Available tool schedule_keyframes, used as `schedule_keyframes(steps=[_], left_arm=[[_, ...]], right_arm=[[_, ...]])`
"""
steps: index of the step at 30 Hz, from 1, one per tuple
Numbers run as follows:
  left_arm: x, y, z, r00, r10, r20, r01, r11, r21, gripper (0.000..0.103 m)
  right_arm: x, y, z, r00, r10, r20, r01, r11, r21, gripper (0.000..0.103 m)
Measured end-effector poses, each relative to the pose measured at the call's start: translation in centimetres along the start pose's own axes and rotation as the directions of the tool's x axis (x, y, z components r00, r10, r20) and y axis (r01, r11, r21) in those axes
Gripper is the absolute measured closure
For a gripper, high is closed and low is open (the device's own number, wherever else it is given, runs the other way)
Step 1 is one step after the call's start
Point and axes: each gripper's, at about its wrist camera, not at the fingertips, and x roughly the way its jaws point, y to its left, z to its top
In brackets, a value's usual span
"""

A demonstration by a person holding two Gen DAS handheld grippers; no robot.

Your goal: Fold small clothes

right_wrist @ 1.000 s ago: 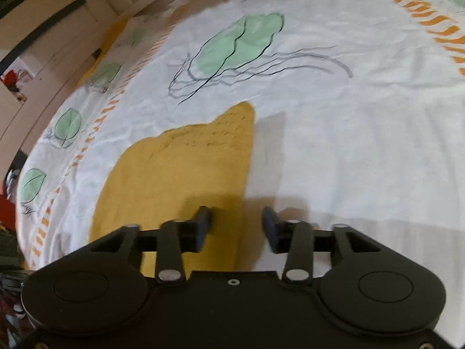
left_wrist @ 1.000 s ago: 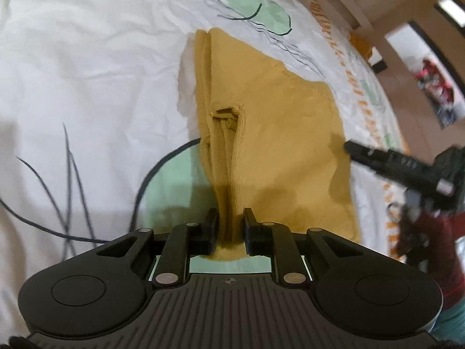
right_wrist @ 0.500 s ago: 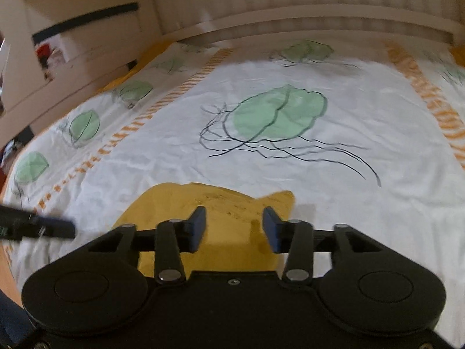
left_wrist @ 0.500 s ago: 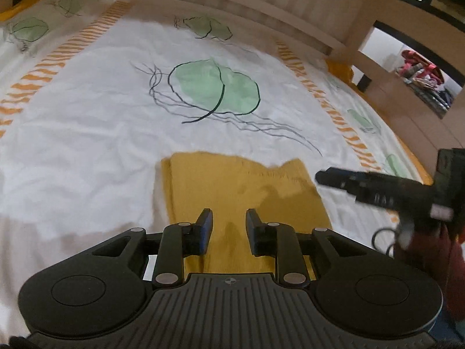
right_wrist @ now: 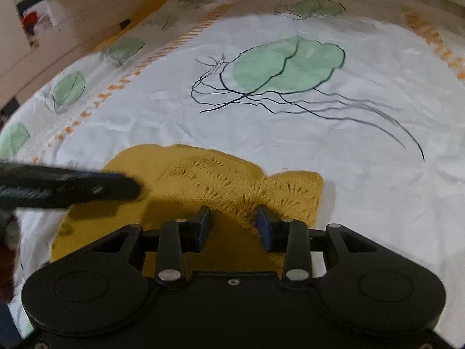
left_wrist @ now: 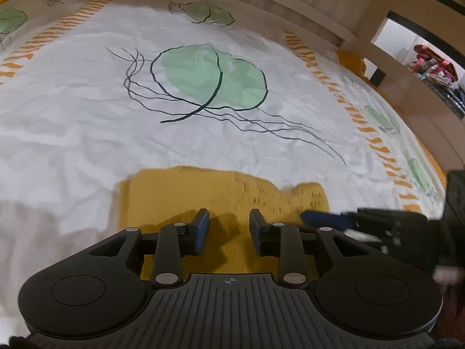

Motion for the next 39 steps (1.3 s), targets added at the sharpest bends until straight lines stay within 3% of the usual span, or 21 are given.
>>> schedule_keyframes(steps=[3, 6, 9, 13, 16, 18, 20, 24, 26, 31, 39], left_arm=[[1.0, -0.2, 0.6, 1.0, -0.008, 0.012, 0.008, 1.0, -0.014, 0.072], [2.1, 0.2, 0.8, 0.997, 0.078, -0.011, -0.077, 0.997, 0.018, 0.071], [2.0, 2.0, 0.5, 0.998, 0.057, -0.008, -0.058, 0.994, -0.097, 0.069], [1.1, 2.9, 0.5, 0.996, 0.092, 0.007, -0.091, 0.988, -0.123, 0.07], [0.7, 3.8, 0.5, 0.997, 0.075, 0.019, -0.07, 0.981, -0.181, 0.07], [0.5, 3.9, 0.6, 0.997, 0.077, 0.024, -0.071, 0.979, -0.193, 0.07], [0.3, 3.9, 0.5, 0.995, 0.091, 0.041, -0.081, 0.976, -0.204, 0.07], [-0.5, 4.4, 0.8, 0.99, 0.12, 0.074, -0.101, 0.969, -0.225, 0.07], [-1.2, 4.9, 1.1, 0.985, 0.146, 0.089, -0.123, 0.966, -0.228, 0.069], [-3.4, 5.5, 1.2, 0.971, 0.21, 0.114, -0.185, 0.963, -0.197, 0.058], [-4.9, 3.8, -2.8, 0.985, 0.168, 0.046, -0.167, 0.986, -0.022, 0.057]], right_arm=[[0.0, 0.4, -0.4, 1.0, 0.0, 0.003, 0.0, 1.0, -0.031, 0.051], [-0.2, 0.3, -0.4, 1.0, 0.005, 0.004, -0.005, 1.0, -0.028, 0.05], [-0.1, 0.2, 0.0, 1.0, 0.019, 0.002, -0.019, 1.0, -0.024, 0.048], [0.0, 0.2, 0.3, 1.0, 0.019, -0.004, -0.019, 0.999, -0.037, 0.047], [-0.1, 0.4, 0.4, 1.0, 0.017, -0.005, -0.018, 0.999, -0.039, 0.044], [-0.3, 0.7, 0.5, 1.0, 0.0, 0.012, 0.001, 0.999, -0.046, 0.039], [-0.5, 0.8, 0.7, 0.999, -0.027, 0.035, 0.029, 0.998, -0.059, 0.025], [-0.4, 0.1, 1.1, 0.995, -0.079, 0.054, 0.081, 0.997, -0.021, 0.023], [0.0, -0.5, 1.0, 0.993, -0.11, 0.037, 0.11, 0.994, -0.005, 0.017], [-0.3, -1.4, 0.8, 0.99, -0.142, 0.019, 0.141, 0.99, 0.018, 0.006], [-1.7, 0.0, 0.3, 0.989, -0.143, 0.043, 0.145, 0.988, -0.054, 0.003]])
